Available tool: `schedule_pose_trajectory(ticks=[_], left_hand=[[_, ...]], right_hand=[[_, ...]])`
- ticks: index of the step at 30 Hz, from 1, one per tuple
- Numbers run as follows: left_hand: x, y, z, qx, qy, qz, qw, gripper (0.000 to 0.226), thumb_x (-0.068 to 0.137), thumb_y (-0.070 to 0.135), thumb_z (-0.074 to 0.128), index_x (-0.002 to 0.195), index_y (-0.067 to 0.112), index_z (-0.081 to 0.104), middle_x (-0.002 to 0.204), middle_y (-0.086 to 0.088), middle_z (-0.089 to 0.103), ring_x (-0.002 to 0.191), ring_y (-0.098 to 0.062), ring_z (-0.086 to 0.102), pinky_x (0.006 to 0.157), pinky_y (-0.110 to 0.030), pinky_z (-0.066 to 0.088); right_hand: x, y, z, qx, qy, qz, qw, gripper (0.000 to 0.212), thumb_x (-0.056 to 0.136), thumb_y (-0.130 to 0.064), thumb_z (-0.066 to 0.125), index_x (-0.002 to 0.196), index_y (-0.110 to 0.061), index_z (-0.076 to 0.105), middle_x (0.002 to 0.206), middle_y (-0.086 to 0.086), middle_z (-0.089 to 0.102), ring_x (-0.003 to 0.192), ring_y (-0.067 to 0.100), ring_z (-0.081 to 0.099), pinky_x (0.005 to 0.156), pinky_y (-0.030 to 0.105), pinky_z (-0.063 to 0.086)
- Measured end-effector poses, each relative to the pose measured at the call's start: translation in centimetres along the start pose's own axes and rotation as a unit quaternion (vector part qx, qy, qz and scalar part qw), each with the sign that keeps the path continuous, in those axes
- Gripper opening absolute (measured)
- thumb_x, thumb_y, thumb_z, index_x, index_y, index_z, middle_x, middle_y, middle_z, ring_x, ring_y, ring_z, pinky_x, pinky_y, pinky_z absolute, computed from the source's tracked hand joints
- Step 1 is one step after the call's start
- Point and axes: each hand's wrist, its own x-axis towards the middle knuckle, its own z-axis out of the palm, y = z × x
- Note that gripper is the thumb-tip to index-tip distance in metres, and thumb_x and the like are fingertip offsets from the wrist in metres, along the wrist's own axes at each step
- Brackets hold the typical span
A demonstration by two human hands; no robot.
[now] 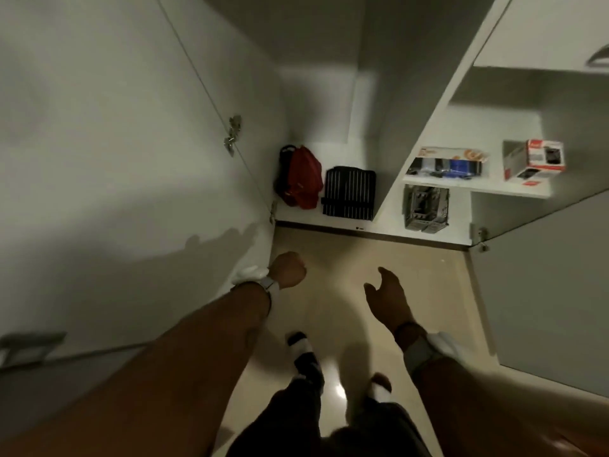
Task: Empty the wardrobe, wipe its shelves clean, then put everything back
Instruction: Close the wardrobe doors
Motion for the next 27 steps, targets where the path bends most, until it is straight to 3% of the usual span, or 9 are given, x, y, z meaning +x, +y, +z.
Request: schedule_pose_trajectory(ticks=[5, 9, 14, 17, 19, 21, 23, 25, 27], left_hand=[[-9.4, 0.5, 1.2, -0.073, 0.051, -0.004, 0.996, 0.033, 0.105, 0.010, 0.042, 0.125, -0.010, 0.058, 0.133, -0.025, 0.057, 0.123, -0.034, 0.053, 0.098, -0.025, 0.033], [-16.2, 0.7, 3.4, -0.133, 0.177, -0.003, 0.975, 0.028, 0.098, 0.019, 0.048, 0.111, 0.003, 0.067, 0.109, -0.015, 0.068, 0.102, -0.032, 0.063, 0.089, -0.039, 0.050], [-22.7, -1.0, 8.1, -0.137, 0.199, 0.014, 0.970, 0.031, 0.103, 0.023, 0.047, 0.113, 0.000, 0.066, 0.119, -0.014, 0.065, 0.105, -0.026, 0.063, 0.089, -0.034, 0.051], [-25.6, -2.5, 8.4, -0.196, 0.252, -0.002, 0.948, 0.026, 0.102, 0.024, 0.053, 0.118, 0.008, 0.066, 0.122, -0.007, 0.065, 0.105, -0.021, 0.062, 0.089, -0.027, 0.048], [-27.3, -3.9, 8.0, -0.255, 0.316, -0.011, 0.914, 0.023, 0.100, 0.023, 0.056, 0.119, 0.016, 0.066, 0.123, -0.003, 0.065, 0.103, -0.014, 0.060, 0.085, -0.020, 0.043], [-28.8, -4.2, 6.8, -0.315, 0.383, -0.021, 0.868, 0.019, 0.099, 0.024, 0.057, 0.115, 0.020, 0.067, 0.117, 0.000, 0.068, 0.100, -0.014, 0.061, 0.084, -0.023, 0.047], [-31.4, -5.8, 4.5, -0.347, 0.472, -0.025, 0.810, 0.013, 0.098, 0.030, 0.056, 0.098, 0.024, 0.068, 0.099, 0.002, 0.070, 0.092, -0.018, 0.065, 0.082, -0.030, 0.052], [-34.2, -8.3, 1.9, -0.355, 0.578, -0.008, 0.734, 0.029, 0.097, 0.038, 0.053, 0.075, 0.020, 0.058, 0.072, 0.001, 0.063, 0.074, -0.023, 0.064, 0.073, -0.039, 0.054], [-36.8, -10.3, -0.6, -0.364, 0.650, -0.004, 0.667, 0.039, 0.097, 0.043, 0.051, 0.067, 0.017, 0.048, 0.063, -0.002, 0.056, 0.065, -0.027, 0.060, 0.064, -0.044, 0.052]], right_hand=[[-8.5, 1.6, -2.3, 0.023, 0.019, -0.017, 0.999, 0.059, 0.100, -0.020, 0.060, 0.151, -0.002, 0.037, 0.155, 0.019, 0.039, 0.142, 0.033, 0.038, 0.114, 0.034, 0.029], [-12.7, 3.0, -3.1, 0.009, 0.004, -0.087, 0.996, 0.055, 0.098, -0.016, 0.061, 0.148, -0.001, 0.042, 0.152, 0.019, 0.042, 0.140, 0.033, 0.041, 0.113, 0.031, 0.031], [-17.5, 4.1, -4.4, -0.015, 0.005, -0.135, 0.991, 0.052, 0.097, -0.017, 0.061, 0.146, -0.005, 0.047, 0.150, 0.016, 0.046, 0.137, 0.032, 0.045, 0.112, 0.032, 0.034], [-19.3, 2.6, -4.3, -0.022, -0.006, -0.178, 0.984, 0.052, 0.098, -0.018, 0.061, 0.146, -0.006, 0.046, 0.151, 0.014, 0.045, 0.138, 0.029, 0.044, 0.113, 0.032, 0.033], [-20.3, 0.6, -3.7, -0.034, -0.013, -0.204, 0.978, 0.053, 0.099, -0.019, 0.061, 0.148, -0.007, 0.044, 0.153, 0.014, 0.043, 0.139, 0.030, 0.043, 0.114, 0.034, 0.032], [-20.6, -1.6, -3.6, -0.042, -0.002, -0.224, 0.974, 0.053, 0.098, -0.020, 0.063, 0.147, -0.006, 0.046, 0.152, 0.014, 0.045, 0.137, 0.031, 0.045, 0.114, 0.037, 0.034], [-21.4, -5.9, -2.6, -0.036, 0.012, -0.267, 0.963, 0.051, 0.097, -0.018, 0.064, 0.143, -0.005, 0.049, 0.147, 0.016, 0.049, 0.134, 0.031, 0.047, 0.112, 0.036, 0.035], [-22.3, -10.8, -0.8, -0.043, 0.011, -0.320, 0.946, 0.047, 0.097, -0.022, 0.062, 0.140, -0.006, 0.052, 0.142, 0.015, 0.053, 0.130, 0.030, 0.049, 0.111, 0.040, 0.038], [-22.8, -15.0, 1.3, -0.061, 0.015, -0.379, 0.923, 0.047, 0.095, -0.032, 0.057, 0.134, -0.006, 0.055, 0.135, 0.012, 0.053, 0.125, 0.023, 0.046, 0.108, 0.046, 0.041]])
